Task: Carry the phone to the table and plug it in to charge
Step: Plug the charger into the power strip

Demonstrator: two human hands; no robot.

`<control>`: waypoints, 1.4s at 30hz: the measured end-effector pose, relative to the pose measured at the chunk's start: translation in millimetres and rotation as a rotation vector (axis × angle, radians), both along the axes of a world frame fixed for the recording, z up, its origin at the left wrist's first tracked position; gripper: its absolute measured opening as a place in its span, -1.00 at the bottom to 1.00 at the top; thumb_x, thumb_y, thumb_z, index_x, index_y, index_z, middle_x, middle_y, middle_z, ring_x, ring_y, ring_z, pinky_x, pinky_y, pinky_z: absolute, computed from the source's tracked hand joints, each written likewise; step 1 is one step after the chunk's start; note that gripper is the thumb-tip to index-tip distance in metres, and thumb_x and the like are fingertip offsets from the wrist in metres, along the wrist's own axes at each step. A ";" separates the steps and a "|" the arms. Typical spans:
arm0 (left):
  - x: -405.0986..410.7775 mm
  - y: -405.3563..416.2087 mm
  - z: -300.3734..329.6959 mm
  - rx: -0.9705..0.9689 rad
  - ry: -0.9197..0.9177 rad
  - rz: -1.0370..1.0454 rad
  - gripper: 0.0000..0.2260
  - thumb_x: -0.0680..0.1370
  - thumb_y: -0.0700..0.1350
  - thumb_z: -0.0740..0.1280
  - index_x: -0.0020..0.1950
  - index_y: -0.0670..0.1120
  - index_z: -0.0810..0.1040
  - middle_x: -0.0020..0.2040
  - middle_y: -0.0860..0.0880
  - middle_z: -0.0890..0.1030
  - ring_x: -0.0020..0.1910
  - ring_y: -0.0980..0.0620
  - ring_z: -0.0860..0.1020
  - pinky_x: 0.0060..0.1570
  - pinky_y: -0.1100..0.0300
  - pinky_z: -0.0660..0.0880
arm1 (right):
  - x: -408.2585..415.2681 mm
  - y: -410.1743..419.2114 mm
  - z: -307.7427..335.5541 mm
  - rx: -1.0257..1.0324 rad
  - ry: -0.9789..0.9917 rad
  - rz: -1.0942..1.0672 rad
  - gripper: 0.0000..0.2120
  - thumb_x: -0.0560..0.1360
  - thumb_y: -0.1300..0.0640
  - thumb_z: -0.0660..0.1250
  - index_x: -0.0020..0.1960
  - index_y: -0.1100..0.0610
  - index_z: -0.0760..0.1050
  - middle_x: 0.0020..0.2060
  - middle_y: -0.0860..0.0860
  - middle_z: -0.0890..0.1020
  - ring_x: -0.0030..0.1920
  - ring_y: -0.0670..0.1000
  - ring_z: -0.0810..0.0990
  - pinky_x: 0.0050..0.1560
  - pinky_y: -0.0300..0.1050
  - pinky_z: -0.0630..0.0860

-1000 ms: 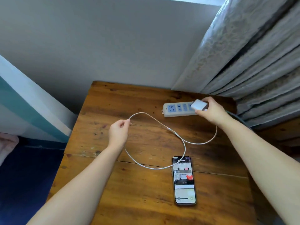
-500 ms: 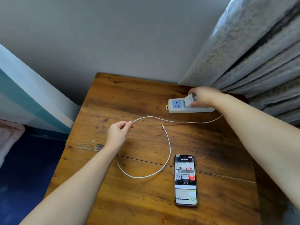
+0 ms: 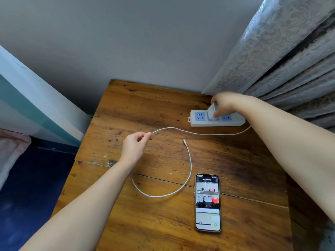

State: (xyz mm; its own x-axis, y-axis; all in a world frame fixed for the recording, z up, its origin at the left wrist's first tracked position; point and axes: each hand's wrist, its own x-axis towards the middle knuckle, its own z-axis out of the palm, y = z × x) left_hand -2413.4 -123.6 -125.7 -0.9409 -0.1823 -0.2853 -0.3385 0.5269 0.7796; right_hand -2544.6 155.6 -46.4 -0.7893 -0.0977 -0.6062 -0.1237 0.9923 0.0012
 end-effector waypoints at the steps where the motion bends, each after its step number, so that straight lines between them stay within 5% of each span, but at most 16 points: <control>1: 0.1 -0.5 -0.2 0.001 0.001 -0.001 -0.78 0.54 0.00 0.27 -0.24 0.00 0.61 -0.25 0.02 0.62 -0.20 0.08 0.51 -0.28 0.33 0.34 | 0.2 3.1 0.1 -0.022 0.007 -0.015 -0.43 0.40 0.07 0.45 0.36 0.14 0.39 0.17 0.12 0.55 0.05 0.11 0.53 -0.13 -0.10 0.43; 7: 1.8 0.4 -2.6 0.002 -0.014 0.001 -0.78 0.54 0.00 0.27 -0.22 -0.01 0.63 -0.22 0.00 0.64 -0.17 0.05 0.53 -0.27 0.30 0.32 | 1.2 15.1 -4.3 -0.114 -0.001 -0.135 -0.43 0.39 0.11 0.47 0.36 0.10 0.39 0.04 0.08 0.48 -0.22 0.02 0.48 -0.46 -0.20 0.41; 21: 1.2 4.1 -0.1 0.026 -0.009 -0.008 -0.79 0.54 0.00 0.28 -0.21 -0.01 0.63 -0.21 0.04 0.63 -0.16 0.09 0.53 -0.25 0.35 0.34 | 1.3 9.1 -4.7 -0.049 -0.006 -0.086 -0.41 0.39 0.07 0.46 0.37 0.12 0.38 -0.03 0.06 0.48 -0.19 0.05 0.53 -0.49 -0.21 0.43; 30: -1.1 4.2 0.4 0.041 -0.009 -0.012 -0.78 0.55 0.00 0.26 -0.18 -0.03 0.64 -0.18 -0.02 0.66 -0.14 0.04 0.55 -0.23 0.24 0.37 | 5.9 -17.7 -9.2 0.151 0.038 0.111 -0.60 0.42 0.08 0.41 0.21 0.21 0.51 0.04 0.14 0.62 -0.02 0.14 0.60 -0.13 -0.07 0.55; 42: 0.4 0.4 1.2 0.049 -0.038 -0.015 -0.80 0.55 -0.01 0.26 -0.12 -0.04 0.65 -0.17 0.02 0.63 -0.12 0.08 0.53 -0.21 0.26 0.35 | 14.8 -24.0 -15.5 0.185 0.086 0.072 -0.66 0.46 0.14 0.37 0.22 0.19 0.48 -0.07 0.11 0.57 -0.26 0.04 0.53 -0.40 -0.13 0.41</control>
State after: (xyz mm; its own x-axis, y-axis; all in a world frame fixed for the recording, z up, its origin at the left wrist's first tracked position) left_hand -2413.0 -123.2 -124.5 -0.9317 -0.1533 -0.3292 -0.3608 0.4935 0.7913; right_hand -2529.8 131.6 -61.8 -0.8340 -0.0486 -0.5496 -0.1855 0.9628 0.1965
